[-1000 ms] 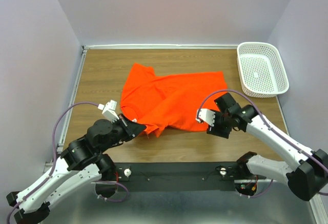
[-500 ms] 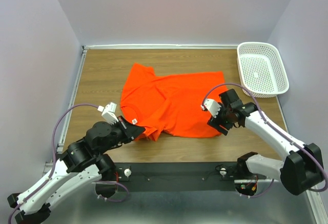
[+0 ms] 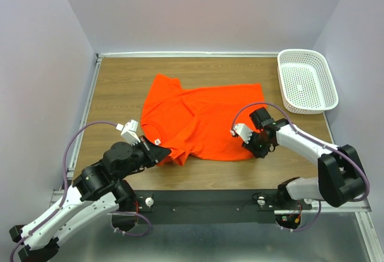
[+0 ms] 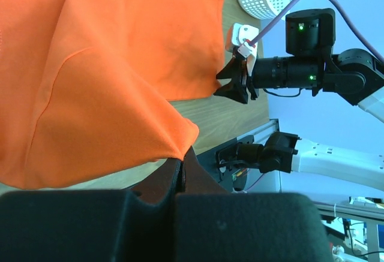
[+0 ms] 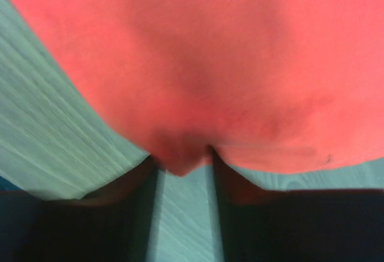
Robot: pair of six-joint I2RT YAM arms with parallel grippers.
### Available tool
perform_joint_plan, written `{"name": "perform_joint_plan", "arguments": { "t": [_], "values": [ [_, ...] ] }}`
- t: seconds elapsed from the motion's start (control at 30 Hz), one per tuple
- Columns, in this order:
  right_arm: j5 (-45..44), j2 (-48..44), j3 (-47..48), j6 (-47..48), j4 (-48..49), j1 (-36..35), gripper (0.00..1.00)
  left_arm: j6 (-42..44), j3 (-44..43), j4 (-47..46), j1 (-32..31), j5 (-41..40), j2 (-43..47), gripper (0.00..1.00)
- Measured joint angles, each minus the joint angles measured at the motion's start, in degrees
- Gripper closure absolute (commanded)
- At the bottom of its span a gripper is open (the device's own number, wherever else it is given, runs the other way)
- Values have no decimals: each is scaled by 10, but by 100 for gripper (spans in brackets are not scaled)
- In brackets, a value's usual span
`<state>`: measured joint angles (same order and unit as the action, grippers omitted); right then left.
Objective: Fold and stack the t-shirts
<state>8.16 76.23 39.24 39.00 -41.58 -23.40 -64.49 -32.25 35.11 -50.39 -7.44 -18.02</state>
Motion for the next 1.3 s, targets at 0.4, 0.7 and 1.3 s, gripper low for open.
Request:
{"name": "perform_joint_plan", "arguments": {
  "t": [0.4, 0.7, 1.3],
  "values": [
    [-91, -148, 223, 47, -101, 2, 28, 9, 1, -7, 0, 4, -1, 100],
    [-18, -151, 181, 84, -173, 2, 18, 23, -2, -9, 0, 17, -15, 100],
    [-55, 117, 123, -54, 82, 2, 31, 28, 3, -31, 0, 41, -14, 100]
  ]
}}
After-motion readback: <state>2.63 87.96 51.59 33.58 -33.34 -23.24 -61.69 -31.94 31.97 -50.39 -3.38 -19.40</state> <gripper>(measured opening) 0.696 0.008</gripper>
